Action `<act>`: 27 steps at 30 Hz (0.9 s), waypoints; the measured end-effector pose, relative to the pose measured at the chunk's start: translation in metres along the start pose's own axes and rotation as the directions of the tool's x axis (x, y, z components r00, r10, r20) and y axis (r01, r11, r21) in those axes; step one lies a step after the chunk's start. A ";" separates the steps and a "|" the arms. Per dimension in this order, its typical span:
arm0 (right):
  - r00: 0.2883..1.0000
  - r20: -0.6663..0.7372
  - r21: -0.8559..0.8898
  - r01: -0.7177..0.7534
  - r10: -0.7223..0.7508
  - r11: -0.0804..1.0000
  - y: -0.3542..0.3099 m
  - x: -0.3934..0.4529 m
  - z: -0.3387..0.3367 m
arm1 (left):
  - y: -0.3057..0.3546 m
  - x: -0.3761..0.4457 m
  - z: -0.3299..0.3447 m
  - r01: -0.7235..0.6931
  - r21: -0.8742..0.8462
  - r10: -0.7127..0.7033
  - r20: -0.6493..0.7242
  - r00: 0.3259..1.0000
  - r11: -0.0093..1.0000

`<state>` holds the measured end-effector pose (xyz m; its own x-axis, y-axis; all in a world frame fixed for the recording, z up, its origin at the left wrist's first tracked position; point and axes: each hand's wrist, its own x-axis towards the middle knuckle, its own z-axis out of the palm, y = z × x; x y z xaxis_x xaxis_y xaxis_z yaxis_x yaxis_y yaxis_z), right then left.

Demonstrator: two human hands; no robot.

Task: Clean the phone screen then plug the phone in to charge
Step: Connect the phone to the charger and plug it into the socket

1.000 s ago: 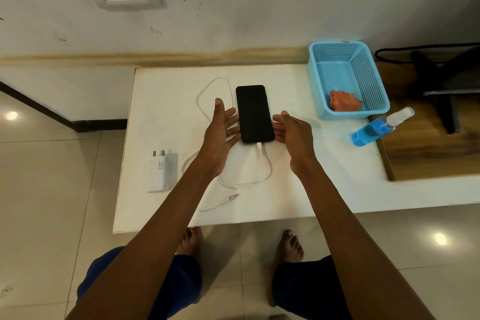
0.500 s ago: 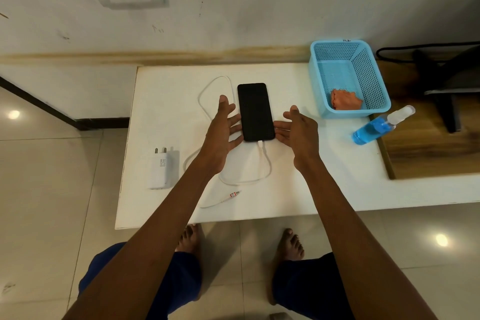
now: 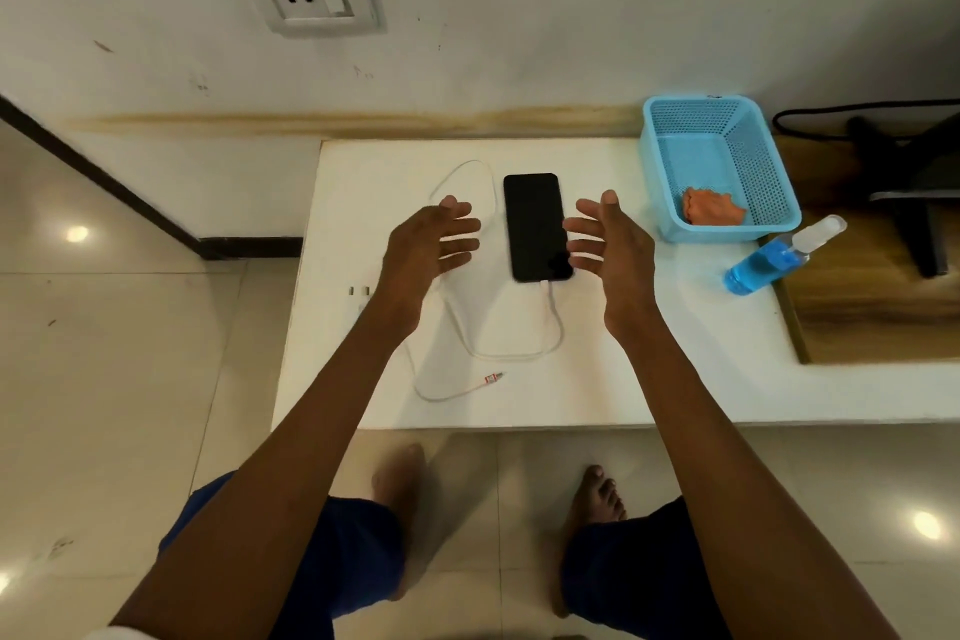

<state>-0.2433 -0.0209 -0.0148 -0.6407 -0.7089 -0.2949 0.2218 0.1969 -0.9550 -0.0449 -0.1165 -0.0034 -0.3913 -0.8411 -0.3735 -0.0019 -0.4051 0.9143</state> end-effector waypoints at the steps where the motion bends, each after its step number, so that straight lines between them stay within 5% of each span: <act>1: 0.998 0.056 -0.027 0.036 -0.035 0.999 0.000 -0.004 0.005 | 0.004 -0.004 -0.010 -0.033 0.028 0.034 -0.029 0.999 0.999; 6: 0.937 0.332 -0.145 0.165 -0.109 0.976 0.004 -0.021 0.034 | 0.010 -0.031 -0.060 -0.052 0.356 0.136 -0.215 0.967 0.933; 11: 0.827 0.542 -0.449 0.432 -0.146 0.782 0.015 -0.037 0.068 | -0.013 -0.056 -0.102 0.098 0.765 0.192 -0.280 0.941 0.637; 14: 0.768 0.622 -0.595 0.591 -0.153 0.544 0.024 -0.041 0.087 | -0.024 -0.061 -0.111 0.153 0.790 0.135 -0.285 0.949 0.594; 20: 0.582 0.809 -0.555 0.803 -0.086 0.217 0.036 -0.047 0.114 | -0.039 -0.052 -0.106 0.199 0.872 0.082 -0.262 0.962 0.448; 27: 0.612 0.739 -0.656 0.749 0.282 0.095 0.025 -0.053 0.109 | -0.042 -0.047 -0.103 0.211 0.864 0.084 -0.278 0.957 0.458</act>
<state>-0.1235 -0.0523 -0.0199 0.2139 -0.8785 -0.4271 -0.9409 -0.0678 -0.3317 0.0682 -0.0971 -0.0404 -0.1187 -0.9386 -0.3238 -0.8783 -0.0529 0.4753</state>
